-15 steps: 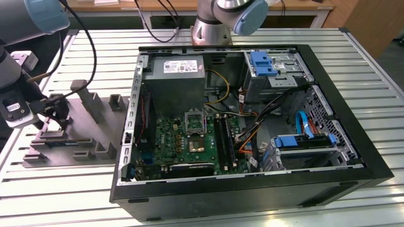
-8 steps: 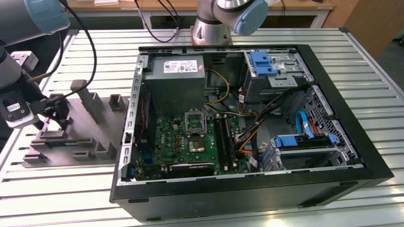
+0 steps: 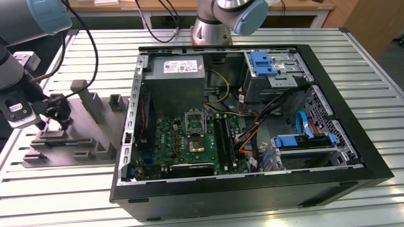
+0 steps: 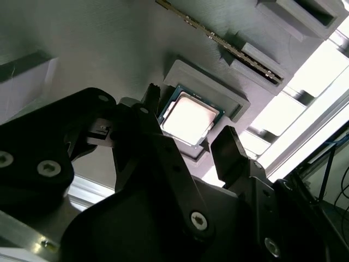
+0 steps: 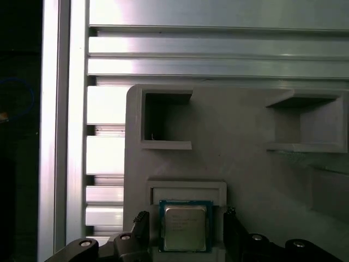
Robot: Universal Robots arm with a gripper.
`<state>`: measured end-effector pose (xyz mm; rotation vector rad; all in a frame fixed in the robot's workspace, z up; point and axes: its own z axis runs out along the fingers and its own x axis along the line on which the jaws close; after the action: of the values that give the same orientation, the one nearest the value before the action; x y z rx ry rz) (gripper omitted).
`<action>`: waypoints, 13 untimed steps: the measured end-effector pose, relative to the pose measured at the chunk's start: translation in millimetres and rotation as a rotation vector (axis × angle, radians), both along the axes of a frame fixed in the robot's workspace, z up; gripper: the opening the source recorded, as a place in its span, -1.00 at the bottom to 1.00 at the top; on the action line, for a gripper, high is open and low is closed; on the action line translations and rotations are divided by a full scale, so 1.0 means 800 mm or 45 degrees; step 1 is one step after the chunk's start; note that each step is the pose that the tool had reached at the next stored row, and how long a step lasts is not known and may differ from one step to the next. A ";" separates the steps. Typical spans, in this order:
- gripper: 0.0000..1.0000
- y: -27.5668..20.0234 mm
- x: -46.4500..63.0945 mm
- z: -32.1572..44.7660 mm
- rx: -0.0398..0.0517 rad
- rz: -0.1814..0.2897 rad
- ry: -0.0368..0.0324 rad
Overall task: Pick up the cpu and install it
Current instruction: 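Pick up the cpu and move it towards the insertion slot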
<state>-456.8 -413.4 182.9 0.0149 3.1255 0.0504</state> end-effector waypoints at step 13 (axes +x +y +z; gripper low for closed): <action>0.29 0.0000 0.000 -0.0020 -0.003 -0.014 0.0000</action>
<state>-456.7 -413.4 181.3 0.0319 3.1252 0.0466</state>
